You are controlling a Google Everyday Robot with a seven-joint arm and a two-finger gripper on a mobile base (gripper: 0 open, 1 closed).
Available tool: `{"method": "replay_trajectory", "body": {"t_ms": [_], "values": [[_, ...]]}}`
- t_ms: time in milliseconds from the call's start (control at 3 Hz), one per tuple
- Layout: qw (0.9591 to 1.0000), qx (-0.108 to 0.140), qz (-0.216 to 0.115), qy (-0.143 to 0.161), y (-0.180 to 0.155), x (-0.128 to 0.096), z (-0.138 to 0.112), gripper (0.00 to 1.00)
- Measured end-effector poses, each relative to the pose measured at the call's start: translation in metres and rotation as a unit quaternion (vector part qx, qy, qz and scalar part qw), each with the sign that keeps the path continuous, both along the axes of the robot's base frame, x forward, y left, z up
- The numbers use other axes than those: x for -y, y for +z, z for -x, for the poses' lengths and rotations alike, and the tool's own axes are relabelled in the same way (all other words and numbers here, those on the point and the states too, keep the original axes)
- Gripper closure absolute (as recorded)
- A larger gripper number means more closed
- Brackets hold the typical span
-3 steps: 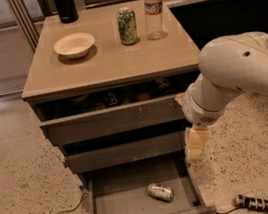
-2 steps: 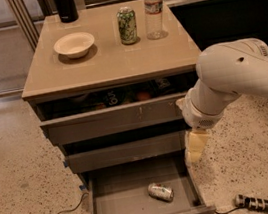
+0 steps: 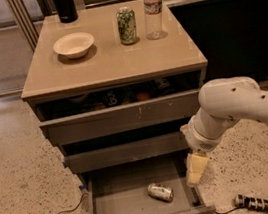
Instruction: Pick 7up can from bottom drawer and place on counter
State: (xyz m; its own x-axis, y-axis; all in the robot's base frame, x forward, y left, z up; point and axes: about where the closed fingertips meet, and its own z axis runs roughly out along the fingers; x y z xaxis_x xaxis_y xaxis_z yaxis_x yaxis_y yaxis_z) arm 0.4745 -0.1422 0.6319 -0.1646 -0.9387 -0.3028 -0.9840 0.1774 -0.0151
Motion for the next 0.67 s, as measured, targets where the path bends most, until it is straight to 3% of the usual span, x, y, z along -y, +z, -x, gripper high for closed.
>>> {"method": "replay_trajectory", "body": {"t_ms": [333,667], "values": [[0.9987,0.002,-0.051,0.000,-0.038,-0.010,0.007,0.00],[0.9934,0.012,-0.114,0.004,-0.077,-0.024,0.008,0.00]]}}
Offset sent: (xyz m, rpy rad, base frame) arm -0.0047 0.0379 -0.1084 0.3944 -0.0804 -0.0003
